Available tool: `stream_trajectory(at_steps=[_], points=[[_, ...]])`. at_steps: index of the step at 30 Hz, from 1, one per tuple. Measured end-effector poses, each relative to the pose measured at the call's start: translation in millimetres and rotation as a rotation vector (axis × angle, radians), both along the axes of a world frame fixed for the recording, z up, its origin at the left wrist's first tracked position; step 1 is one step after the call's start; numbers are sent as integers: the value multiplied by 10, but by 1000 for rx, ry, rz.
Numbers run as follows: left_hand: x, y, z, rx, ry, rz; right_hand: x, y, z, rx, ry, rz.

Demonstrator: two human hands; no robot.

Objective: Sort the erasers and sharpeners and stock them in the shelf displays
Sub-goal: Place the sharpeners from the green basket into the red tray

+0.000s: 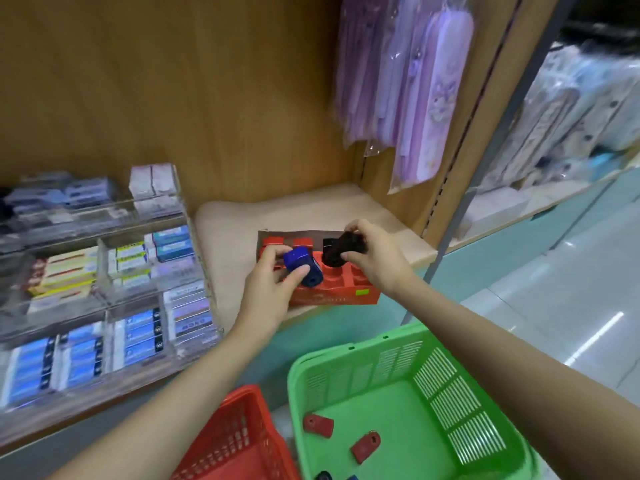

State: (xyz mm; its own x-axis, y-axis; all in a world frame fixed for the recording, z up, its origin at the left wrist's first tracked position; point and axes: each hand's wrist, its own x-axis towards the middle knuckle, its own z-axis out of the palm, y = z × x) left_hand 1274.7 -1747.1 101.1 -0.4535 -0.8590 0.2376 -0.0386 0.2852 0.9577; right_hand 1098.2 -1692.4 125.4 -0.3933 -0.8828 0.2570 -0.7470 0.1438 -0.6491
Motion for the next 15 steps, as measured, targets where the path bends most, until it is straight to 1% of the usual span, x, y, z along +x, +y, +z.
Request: stream_trajectory(at_steps=[2,5,9,15], points=[[74,-54,-25,2,4,22,23,-77,-69,44,121,-5],[169,-103,-51,-3,19,32,38,-112,-158,108,218,11],[215,-129,-68,12,15,29,11,-137,-133,81,247,2],[162,-176,-59,-3,-8,46,78,-133,-214,178,381,76]])
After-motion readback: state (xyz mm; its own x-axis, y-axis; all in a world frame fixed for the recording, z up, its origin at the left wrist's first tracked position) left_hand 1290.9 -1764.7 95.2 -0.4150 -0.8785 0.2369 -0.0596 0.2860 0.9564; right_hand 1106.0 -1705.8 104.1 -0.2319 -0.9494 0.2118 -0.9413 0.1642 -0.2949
